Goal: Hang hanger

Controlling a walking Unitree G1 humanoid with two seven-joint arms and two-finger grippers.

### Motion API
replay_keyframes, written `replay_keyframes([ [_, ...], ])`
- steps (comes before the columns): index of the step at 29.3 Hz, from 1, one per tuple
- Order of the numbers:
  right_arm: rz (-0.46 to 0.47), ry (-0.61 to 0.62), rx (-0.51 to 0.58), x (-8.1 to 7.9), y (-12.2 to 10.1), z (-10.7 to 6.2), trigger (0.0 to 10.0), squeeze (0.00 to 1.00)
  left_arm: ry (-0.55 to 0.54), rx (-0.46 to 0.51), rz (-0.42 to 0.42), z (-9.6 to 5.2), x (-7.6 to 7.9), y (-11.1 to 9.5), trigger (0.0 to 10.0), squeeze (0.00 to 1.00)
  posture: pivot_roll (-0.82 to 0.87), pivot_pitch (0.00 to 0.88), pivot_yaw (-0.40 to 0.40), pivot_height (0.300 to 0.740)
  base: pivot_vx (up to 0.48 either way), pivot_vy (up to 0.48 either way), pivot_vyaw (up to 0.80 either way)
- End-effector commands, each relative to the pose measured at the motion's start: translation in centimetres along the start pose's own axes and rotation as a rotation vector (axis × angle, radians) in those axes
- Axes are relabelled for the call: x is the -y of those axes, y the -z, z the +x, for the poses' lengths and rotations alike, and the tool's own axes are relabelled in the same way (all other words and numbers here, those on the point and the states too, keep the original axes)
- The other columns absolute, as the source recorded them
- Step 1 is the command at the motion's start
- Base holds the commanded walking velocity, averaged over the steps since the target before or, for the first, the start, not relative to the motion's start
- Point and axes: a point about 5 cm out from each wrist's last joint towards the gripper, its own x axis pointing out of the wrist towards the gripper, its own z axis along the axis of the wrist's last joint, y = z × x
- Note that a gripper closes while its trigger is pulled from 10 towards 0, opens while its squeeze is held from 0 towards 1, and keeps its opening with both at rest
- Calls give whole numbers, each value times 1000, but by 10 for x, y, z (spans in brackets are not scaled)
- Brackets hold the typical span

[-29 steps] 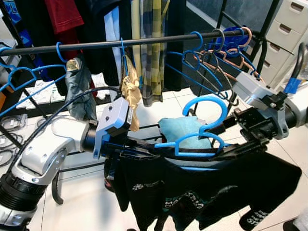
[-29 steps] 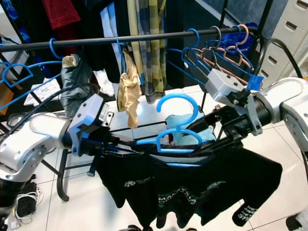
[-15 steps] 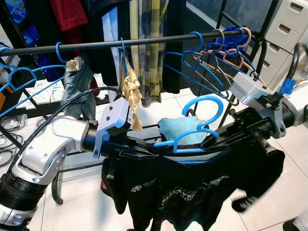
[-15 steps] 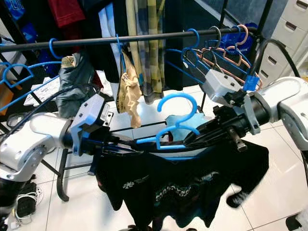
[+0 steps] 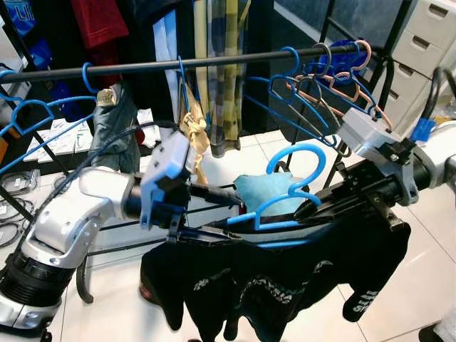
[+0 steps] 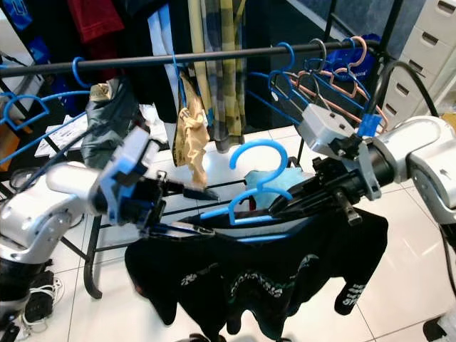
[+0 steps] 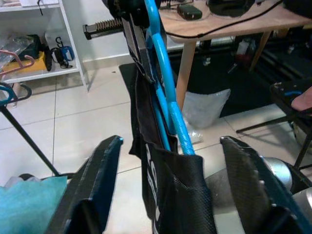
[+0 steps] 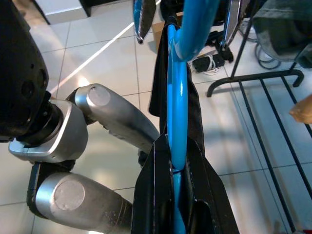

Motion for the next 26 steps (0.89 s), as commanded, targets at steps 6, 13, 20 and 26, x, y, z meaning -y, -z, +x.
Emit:
replay_keyframes([
  [6, -28, 95, 37, -5, -4, -19, 0, 0, -76, 20, 14, -18, -7, -7, 10000, 1000, -125, 108, 46, 740, 0, 0, 0],
  [13, -10, 257, 55, -7, 0, -48, 0, 0, -207, 49, 19, -37, -15, -11, 10000, 1000, -127, 112, 50, 740, 0, 0, 0],
  [20, -29, 319, 83, -8, -4, -60, 0, 0, -268, 51, 10, -37, -16, -1, 10000, 576, -127, 111, 51, 740, 0, 0, 0],
  [26, -49, 323, 103, -8, -9, -62, 0, 0, -345, 59, 0, -31, -19, 14, 10000, 0, -130, 109, 48, 740, 0, 0, 0],
])
